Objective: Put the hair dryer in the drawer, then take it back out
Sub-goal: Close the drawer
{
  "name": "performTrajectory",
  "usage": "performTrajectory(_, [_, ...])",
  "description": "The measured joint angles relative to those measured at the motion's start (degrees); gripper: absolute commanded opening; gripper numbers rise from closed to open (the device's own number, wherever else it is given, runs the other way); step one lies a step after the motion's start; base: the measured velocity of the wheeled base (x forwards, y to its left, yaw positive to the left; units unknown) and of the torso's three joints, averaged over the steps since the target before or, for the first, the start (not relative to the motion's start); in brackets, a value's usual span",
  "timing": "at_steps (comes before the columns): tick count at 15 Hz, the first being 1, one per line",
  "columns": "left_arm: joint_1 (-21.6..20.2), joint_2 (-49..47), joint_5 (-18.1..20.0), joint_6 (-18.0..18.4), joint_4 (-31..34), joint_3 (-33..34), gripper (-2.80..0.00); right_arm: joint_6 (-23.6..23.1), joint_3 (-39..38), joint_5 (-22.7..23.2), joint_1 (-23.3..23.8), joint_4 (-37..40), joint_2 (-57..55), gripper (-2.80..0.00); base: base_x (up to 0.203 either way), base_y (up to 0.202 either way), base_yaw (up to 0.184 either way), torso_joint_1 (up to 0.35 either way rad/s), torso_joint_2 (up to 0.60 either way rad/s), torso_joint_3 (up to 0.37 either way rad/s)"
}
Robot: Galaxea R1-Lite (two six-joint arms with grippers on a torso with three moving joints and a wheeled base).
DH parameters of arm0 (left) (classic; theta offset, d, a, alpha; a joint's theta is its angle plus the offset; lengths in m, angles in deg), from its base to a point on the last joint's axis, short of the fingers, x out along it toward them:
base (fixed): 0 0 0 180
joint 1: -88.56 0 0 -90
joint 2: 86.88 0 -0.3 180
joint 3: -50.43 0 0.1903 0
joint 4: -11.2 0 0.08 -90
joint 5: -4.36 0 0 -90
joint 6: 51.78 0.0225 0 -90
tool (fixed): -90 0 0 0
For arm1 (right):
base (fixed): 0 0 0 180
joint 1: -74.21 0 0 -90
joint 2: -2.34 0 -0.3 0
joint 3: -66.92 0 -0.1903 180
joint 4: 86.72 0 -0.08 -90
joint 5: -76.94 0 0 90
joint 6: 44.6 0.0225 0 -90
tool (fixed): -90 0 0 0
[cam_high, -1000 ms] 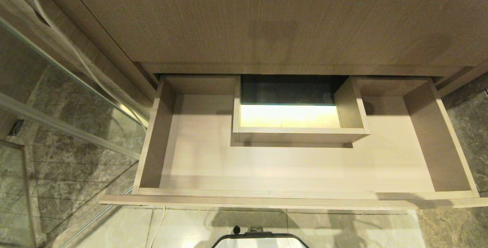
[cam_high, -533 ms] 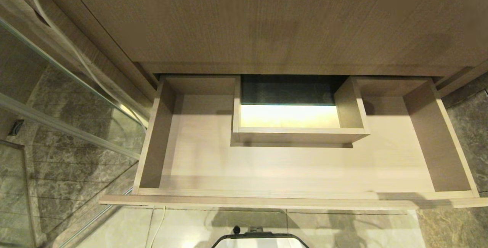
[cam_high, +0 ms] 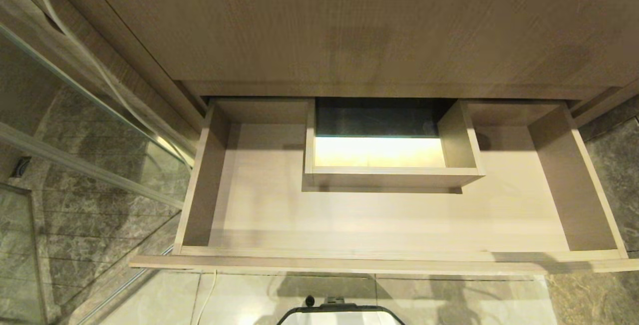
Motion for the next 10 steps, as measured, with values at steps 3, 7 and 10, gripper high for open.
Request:
performTrajectory(3, [-0.02,0.00,0.00,0.00,0.00,0.00,-2.80,-0.11,0.01,0.00,-0.04,-0.55,0.09,-2.80,0.000,0.000,0.000,0.000,0.00,0.000])
performTrajectory(7, [0.01,0.00,0.00,0.02,0.00,0.00,-2.80,-1.23,0.04,0.00,-0.20,-0.58,0.23,-2.80,0.000,0.000,0.000,-0.043,0.06,0.018])
performTrajectory(10, [0.00,0.00,0.00,0.02,0.01,0.02,-2.80,-1.21,-0.11,-0.02,-0.21,-0.80,0.54,-2.80,0.000,0.000,0.000,-0.197,0.32,0.138])
